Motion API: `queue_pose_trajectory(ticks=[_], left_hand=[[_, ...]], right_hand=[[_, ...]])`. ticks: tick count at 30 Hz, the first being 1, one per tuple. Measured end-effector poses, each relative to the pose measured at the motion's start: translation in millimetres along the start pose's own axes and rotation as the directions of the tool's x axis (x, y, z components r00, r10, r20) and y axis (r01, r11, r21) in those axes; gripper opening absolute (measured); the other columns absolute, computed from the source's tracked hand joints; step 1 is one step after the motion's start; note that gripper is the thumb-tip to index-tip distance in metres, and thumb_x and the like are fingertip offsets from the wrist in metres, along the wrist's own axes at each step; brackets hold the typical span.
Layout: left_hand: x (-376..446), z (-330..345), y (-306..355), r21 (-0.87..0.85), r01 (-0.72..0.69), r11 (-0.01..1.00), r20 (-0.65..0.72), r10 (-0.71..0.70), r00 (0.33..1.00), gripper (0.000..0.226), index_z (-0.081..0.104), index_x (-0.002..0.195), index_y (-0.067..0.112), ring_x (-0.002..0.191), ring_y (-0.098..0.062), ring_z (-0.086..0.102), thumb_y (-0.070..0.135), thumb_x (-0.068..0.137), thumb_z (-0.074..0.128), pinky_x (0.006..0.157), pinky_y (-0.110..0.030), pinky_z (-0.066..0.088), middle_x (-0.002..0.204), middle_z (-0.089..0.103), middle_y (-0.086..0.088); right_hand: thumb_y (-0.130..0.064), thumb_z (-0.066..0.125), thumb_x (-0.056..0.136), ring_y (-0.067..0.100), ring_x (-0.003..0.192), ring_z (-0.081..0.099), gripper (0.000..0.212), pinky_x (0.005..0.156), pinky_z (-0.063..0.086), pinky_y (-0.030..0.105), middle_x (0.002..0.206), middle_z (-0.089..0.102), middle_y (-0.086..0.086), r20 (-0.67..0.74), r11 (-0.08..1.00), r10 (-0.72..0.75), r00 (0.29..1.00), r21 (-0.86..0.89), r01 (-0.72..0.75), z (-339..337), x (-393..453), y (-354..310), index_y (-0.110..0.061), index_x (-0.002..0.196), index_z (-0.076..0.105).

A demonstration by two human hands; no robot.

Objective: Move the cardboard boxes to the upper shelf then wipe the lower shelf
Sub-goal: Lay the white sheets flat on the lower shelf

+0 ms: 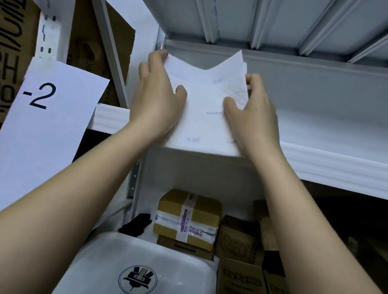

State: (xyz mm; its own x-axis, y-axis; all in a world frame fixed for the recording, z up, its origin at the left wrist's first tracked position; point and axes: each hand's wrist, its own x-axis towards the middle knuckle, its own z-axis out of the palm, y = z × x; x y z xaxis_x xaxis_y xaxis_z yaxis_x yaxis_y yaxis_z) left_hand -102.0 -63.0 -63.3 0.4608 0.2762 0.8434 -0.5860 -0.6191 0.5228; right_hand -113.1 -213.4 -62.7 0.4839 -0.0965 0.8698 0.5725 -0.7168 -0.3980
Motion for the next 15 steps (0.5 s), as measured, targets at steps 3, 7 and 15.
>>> queue_pose_trajectory(ticks=[3,7,15], left_hand=[[-25,-4,1,-0.119,-0.123,0.985,-0.066,0.116,0.991,0.054,0.027,0.141,0.018,0.122,-0.009,0.042,0.012,0.092,0.050,0.086,-0.015,0.035,0.145,0.030,0.000],[-58,-7,-1,-0.213,-0.215,0.953,-0.101,0.198,0.975,0.052,0.029,0.141,0.015,0.105,0.020,0.032,0.007,0.092,0.048,0.082,0.011,0.024,0.142,0.032,0.001],[-126,0,-36,-0.215,-0.404,0.889,-0.195,0.366,0.910,0.048,0.039,0.132,-0.004,0.129,-0.008,0.033,-0.009,0.086,0.050,0.110,-0.017,0.026,0.133,0.038,-0.023]], right_hand=[[-0.020,0.052,0.091,0.020,0.094,0.059,0.022,0.072,0.048,0.037,0.107,0.064,-0.004,-0.120,0.988,-0.069,0.990,0.129,0.084,-3,-29,4,-0.016,0.113,0.049],[-0.023,0.053,0.094,0.012,0.095,0.062,0.024,0.073,0.052,0.034,0.108,0.063,-0.006,-0.200,0.963,-0.062,0.978,0.246,0.111,-6,-67,12,-0.015,0.116,0.048],[-0.020,0.053,0.094,0.011,0.096,0.062,0.022,0.082,0.053,0.036,0.102,0.059,-0.015,-0.264,0.923,-0.064,0.962,0.352,0.158,5,-138,41,-0.025,0.113,0.044]])
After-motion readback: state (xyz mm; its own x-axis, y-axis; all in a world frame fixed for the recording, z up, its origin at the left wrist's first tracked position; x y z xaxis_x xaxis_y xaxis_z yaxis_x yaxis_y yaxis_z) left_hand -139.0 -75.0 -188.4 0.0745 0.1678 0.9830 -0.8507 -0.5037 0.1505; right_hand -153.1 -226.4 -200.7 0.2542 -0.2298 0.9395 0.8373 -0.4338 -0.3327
